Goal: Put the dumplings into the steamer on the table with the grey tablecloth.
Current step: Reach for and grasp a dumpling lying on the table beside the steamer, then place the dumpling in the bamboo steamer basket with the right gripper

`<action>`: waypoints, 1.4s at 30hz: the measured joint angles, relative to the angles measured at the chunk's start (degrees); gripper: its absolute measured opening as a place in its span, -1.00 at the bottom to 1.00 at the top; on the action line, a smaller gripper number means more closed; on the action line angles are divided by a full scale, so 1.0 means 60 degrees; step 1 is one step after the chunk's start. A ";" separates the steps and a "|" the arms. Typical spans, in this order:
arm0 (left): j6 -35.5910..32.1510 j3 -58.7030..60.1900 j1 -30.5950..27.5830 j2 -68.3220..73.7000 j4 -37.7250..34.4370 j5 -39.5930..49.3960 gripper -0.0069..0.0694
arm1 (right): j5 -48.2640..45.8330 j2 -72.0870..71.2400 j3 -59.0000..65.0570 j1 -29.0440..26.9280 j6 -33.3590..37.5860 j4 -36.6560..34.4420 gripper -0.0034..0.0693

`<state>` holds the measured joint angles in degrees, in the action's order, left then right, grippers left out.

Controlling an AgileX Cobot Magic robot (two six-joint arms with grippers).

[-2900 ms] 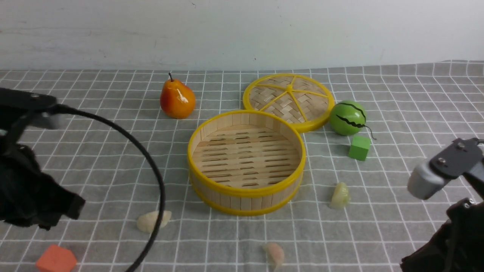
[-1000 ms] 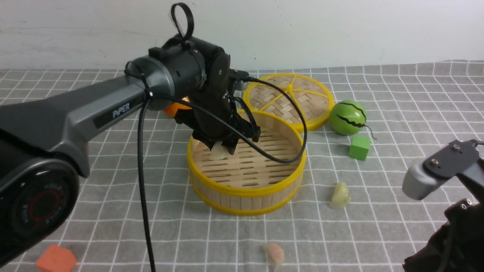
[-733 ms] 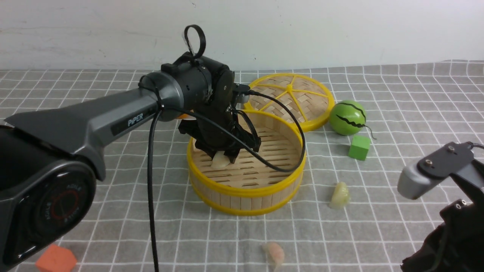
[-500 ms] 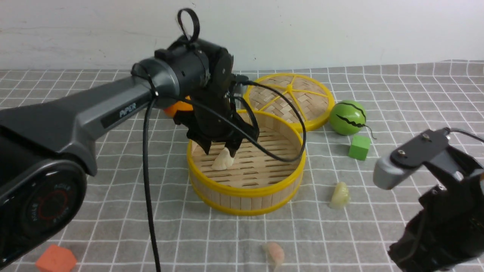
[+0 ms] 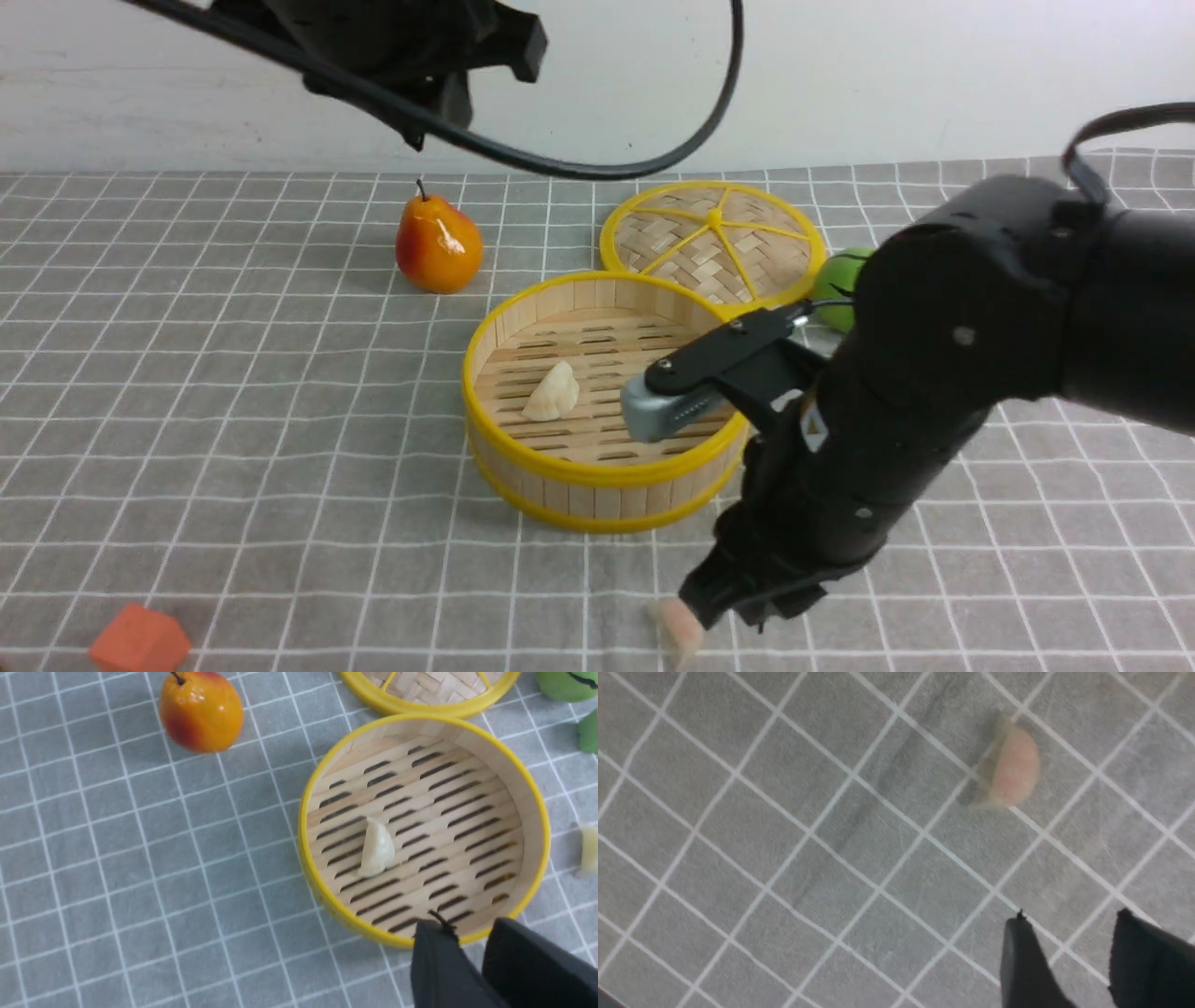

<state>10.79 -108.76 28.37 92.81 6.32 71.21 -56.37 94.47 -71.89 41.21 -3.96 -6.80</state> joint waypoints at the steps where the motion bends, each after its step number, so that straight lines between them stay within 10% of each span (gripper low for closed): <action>1: 0.0000 0.0421 0.0000 -0.0375 0.0000 0.0000 -0.67 | 0.0104 0.0132 -0.0046 0.0000 -0.0008 -0.0069 -0.01; 12: 0.0000 0.6069 0.0000 -0.5244 -0.0960 -0.0696 -0.86 | 0.1254 0.2281 -0.0721 0.0000 -0.0222 -0.0083 0.50; 25: 0.0000 0.9205 0.0000 -0.8570 -0.1221 -0.0791 -0.86 | 0.1529 0.3208 -0.1102 0.0000 -0.0679 0.0445 -0.46; 42: 0.0000 0.9205 0.0000 -0.8710 -0.1508 -0.0719 -0.86 | 0.1054 0.3707 -0.5477 -0.1042 -0.1270 0.1340 -0.46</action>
<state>10.79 -53.53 28.37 40.55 -2.73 66.90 -50.04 116.71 -104.75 34.95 -11.58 1.25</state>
